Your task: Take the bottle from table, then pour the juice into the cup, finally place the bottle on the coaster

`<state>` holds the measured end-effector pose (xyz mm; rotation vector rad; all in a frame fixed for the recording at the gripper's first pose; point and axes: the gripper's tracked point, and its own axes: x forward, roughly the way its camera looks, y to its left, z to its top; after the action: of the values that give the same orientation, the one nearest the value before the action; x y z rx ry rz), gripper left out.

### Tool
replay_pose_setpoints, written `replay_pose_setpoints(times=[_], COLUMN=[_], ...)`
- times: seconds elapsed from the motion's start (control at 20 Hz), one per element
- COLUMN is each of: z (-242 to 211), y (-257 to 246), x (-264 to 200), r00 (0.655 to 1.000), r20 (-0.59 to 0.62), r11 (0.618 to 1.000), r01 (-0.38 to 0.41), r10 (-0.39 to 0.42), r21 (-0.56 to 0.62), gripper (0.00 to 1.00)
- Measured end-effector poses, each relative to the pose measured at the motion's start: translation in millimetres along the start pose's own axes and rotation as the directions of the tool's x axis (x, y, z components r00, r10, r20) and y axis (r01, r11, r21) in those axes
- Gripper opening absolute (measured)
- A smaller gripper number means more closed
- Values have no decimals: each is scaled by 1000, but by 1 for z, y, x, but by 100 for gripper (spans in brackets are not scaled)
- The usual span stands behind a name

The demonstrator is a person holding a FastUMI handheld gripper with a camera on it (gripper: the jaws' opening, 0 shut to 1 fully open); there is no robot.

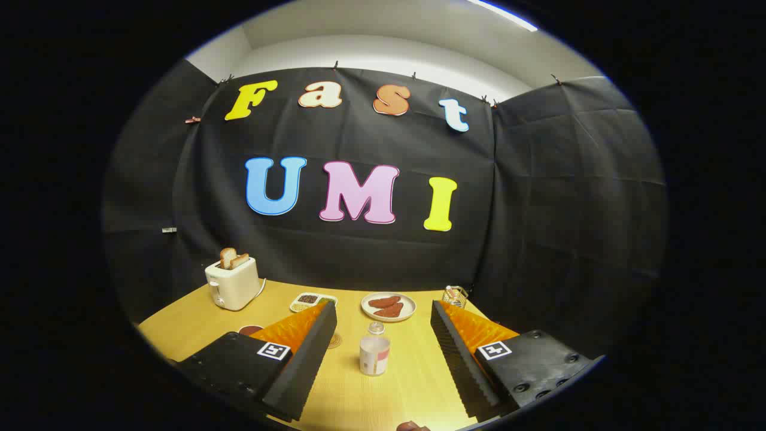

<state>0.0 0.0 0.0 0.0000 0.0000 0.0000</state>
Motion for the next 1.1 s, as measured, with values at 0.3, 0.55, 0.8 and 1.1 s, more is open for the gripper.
replay_pose_setpoints(times=[0.3,0.55,0.8,1.1], z=[4,13,11,3], y=[0,11,17,19], x=[4,8,11,22], r00=[1000,999,1000,1000], r20=[7,31,28,1], r11=[1000,1000,1000,1000], r01=[5,-8,-12,-24], r10=[-5,8,13,24], r21=[-24,-24,-19,-7], gripper=[97,97,97,97])
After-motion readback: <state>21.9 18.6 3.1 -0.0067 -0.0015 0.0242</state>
